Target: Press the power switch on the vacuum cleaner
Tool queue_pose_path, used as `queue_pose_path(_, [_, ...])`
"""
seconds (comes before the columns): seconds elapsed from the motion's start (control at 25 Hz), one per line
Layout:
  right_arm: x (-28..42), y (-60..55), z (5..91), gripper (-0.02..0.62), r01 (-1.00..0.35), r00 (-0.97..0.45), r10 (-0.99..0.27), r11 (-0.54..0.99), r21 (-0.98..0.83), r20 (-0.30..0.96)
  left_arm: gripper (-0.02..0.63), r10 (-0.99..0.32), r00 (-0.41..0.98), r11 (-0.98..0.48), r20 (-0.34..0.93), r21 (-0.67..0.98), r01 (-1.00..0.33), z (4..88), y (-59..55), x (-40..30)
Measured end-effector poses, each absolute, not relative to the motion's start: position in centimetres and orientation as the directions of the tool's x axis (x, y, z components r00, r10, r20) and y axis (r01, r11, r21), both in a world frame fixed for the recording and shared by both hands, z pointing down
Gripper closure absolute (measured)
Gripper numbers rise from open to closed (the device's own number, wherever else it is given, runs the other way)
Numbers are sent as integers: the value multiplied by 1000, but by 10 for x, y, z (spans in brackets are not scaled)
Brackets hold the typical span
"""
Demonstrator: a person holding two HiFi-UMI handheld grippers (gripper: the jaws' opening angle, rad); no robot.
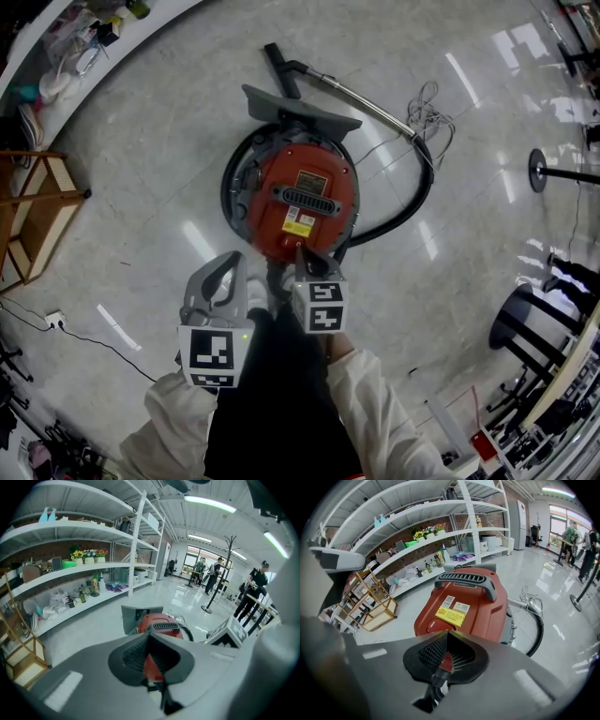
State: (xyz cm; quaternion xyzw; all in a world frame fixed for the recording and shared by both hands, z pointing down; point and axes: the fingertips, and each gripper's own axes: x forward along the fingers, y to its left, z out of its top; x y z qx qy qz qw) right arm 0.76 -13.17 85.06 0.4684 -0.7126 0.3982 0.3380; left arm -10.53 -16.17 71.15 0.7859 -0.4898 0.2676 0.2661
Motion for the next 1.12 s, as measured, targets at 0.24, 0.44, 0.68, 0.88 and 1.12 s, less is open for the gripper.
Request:
queue_pose_path(0.24, [8, -131, 852, 594, -936, -332, -395, 249, -248, 857, 606, -634, 369, -369, 680, 154, -917, 711, -160, -108])
queue_pose_path(0.44, [7, -131, 853, 594, -937, -327, -393, 256, -240, 859, 606, -641, 366, -369, 675, 147, -918, 708, -160, -111])
queue_pose_path(0.68, [10, -130, 853, 594, -938, -324, -388, 251, -240, 863, 606, -643, 367, -374, 672, 143, -916, 706, -154, -111])
queue_pose_path(0.88, [12, -127, 847, 594, -939, -322, -399, 250, -236, 858, 606, -644, 365, -380, 672, 133, -915, 704, -150, -112])
queue_pose_path(1.12, [17, -131, 835, 594, -942, -315, -424, 245, -228, 849, 606, -656, 374, -395, 656, 124, -910, 693, -151, -108])
